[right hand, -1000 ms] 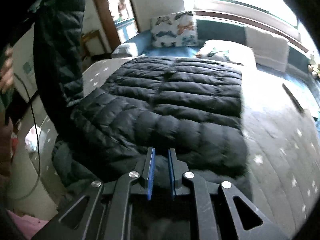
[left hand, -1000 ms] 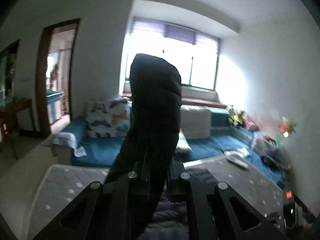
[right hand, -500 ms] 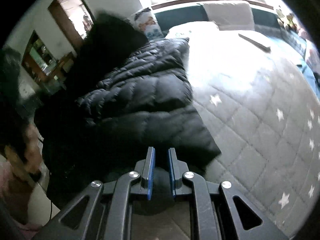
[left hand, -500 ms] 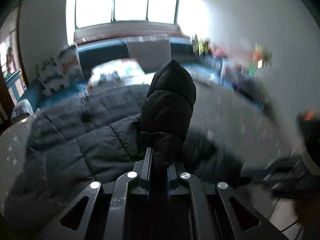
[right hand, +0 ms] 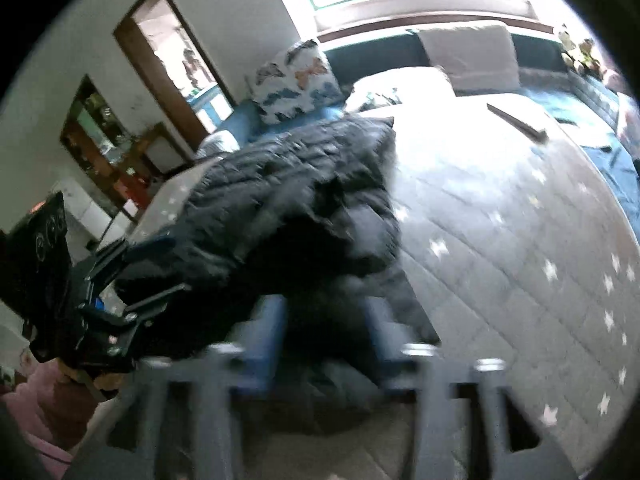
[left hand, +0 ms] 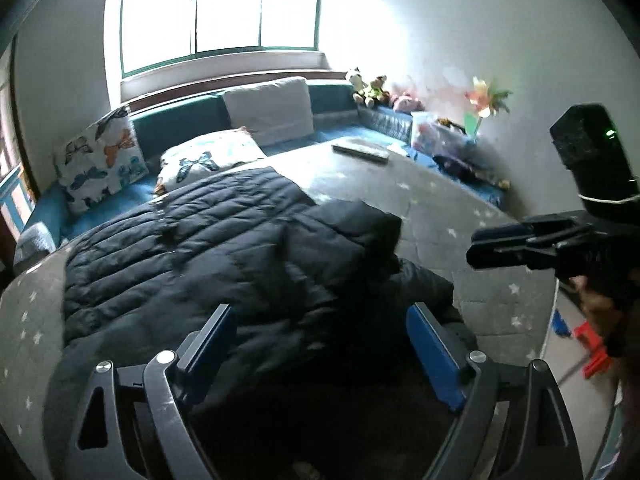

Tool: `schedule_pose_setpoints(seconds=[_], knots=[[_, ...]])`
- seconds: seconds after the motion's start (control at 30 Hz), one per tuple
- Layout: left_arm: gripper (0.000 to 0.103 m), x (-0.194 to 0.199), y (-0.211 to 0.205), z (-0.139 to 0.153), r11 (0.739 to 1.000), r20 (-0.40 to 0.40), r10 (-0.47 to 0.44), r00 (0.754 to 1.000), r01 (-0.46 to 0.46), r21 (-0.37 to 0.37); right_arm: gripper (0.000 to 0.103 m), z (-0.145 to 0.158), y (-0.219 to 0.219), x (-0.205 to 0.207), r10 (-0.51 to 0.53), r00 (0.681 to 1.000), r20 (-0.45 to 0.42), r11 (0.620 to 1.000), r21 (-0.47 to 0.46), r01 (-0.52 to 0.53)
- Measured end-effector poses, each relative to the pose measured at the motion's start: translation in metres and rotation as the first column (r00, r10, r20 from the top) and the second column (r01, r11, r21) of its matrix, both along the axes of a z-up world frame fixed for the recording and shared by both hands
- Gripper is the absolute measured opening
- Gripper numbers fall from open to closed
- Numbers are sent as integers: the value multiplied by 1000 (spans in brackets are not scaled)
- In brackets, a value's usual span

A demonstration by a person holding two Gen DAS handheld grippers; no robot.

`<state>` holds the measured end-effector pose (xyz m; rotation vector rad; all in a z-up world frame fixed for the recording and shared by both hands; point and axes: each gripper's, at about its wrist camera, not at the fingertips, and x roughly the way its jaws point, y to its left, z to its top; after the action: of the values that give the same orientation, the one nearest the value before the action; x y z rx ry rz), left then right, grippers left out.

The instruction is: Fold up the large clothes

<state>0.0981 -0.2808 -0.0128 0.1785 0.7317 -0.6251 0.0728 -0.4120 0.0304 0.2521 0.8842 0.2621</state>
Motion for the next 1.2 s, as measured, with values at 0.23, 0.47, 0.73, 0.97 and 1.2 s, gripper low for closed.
schedule_pose_setpoints(seconds=[0.23, 0.47, 0.73, 0.97, 1.2], knots=[[100, 20, 153, 53, 973, 12, 231, 973, -231, -13, 72, 1, 27, 57, 69, 998, -6, 994, -90, -69], [100, 52, 286, 43, 871, -91, 492, 866, -491, 27, 69, -35, 31, 111, 56, 995, -83, 994, -86, -63], [100, 71, 334, -3, 862, -259, 484, 836, -506, -20, 15, 2, 41, 60, 122, 993, 9, 983, -137, -120], [100, 57, 298, -51, 920, -324, 369, 871, -392, -5, 14, -60, 2, 32, 32, 994, -104, 992, -120, -44], [100, 38, 294, -46, 931, -285, 361, 888, -361, 54, 14, -71, -39, 22, -119, 979, -166, 985, -144, 95]])
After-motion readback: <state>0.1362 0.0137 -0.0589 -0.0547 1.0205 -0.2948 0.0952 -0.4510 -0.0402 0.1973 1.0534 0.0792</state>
